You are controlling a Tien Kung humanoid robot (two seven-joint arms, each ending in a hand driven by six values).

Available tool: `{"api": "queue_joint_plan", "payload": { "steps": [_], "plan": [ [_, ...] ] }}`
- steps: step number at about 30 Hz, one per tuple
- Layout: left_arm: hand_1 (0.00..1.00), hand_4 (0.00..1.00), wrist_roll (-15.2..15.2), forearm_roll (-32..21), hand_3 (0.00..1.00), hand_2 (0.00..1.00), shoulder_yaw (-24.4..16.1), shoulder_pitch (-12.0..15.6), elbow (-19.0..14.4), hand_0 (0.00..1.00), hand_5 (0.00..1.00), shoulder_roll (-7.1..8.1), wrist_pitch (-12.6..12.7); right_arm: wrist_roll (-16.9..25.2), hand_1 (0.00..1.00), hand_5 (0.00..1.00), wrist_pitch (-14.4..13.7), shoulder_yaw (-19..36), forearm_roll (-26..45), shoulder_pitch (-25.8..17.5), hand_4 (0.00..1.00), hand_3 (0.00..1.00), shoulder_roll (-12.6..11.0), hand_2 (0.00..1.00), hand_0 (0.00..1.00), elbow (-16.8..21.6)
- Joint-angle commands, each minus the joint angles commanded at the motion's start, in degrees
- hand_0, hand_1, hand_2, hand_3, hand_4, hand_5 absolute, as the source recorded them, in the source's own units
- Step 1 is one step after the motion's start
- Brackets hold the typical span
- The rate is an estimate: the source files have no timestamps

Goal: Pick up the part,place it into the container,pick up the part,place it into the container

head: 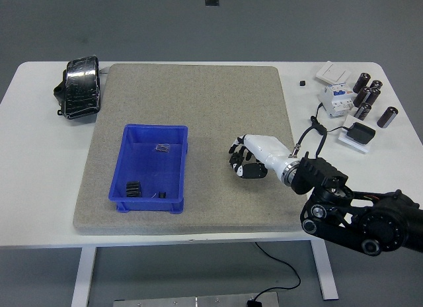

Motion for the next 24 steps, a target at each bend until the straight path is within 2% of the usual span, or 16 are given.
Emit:
{"api": "queue_joint_plan", "payload": {
  "steps": [3, 7, 12, 15, 17, 19, 20, 24],
  "plan": [
    [0.64, 0.622, 0.09, 0.13, 0.546, 0.582, -0.1, 0.1, -0.02, 0.659, 0.656, -0.03, -0.02, -0.09, 0.549, 0.029, -1.34, 2.28, -0.53, 0.28, 0.503, 0.66, 0.48, 0.494, 0.403, 2.09],
    [0.64, 0.622, 0.22, 0.37, 0.546, 0.582, -0.24, 0.26, -0.05, 0.659, 0.656, -0.11, -0.11, 0.38, 0.549, 0.029, -4.36, 3.73, 0.16, 1.08, 0.503, 0.66, 2.99, 0.494, 0.403, 4.81],
    [0.64, 0.622, 0.37, 0.77, 0.544, 0.582, -0.48, 0.24, -0.09, 0.659, 0.658, -0.11, -0.27, 6.11, 0.542, 0.052, -10.88, 2.4, 7.58, 2.63, 0.504, 0.66, 6.39, 0.494, 0.397, 5.93],
    [0.64, 0.623, 0.46, 0.94, 0.545, 0.583, -0.59, 0.18, -0.13, 0.66, 0.659, -0.04, -0.31, 9.4, 0.54, 0.065, -12.98, 0.96, 12.48, 3.29, 0.526, 0.667, 7.27, 0.518, 0.415, 5.7],
    [0.64, 0.623, 0.55, 1.02, 0.545, 0.583, -0.63, 0.17, -0.16, 0.66, 0.659, 0.01, -0.31, 10.43, 0.54, 0.065, -12.6, -0.19, 15.16, 3.71, 0.526, 0.667, 7.63, 0.518, 0.415, 5.51],
    [0.64, 0.623, 0.67, 1.11, 0.545, 0.583, -0.65, 0.21, -0.19, 0.66, 0.659, 0.05, -0.32, 9.73, 0.54, 0.065, -10.8, -1.43, 16.04, 4.11, 0.526, 0.667, 7.99, 0.518, 0.415, 5.56],
    [0.64, 0.623, 0.72, 1.16, 0.546, 0.584, -0.67, 0.23, -0.2, 0.66, 0.659, 0.07, -0.34, 9.36, 0.605, 0.262, -9.84, -1.88, 15.98, 4.24, 0.489, 0.678, 8.14, 0.6, 0.499, 5.6],
    [0.64, 0.623, 0.73, 1.2, 0.546, 0.584, -0.63, 0.19, -0.16, 0.66, 0.659, 0.05, -0.4, 7.89, 0.605, 0.262, -5.37, -3.13, 15.44, 4.66, 0.489, 0.678, 8.82, 0.6, 0.499, 5.42]
  ]
}}
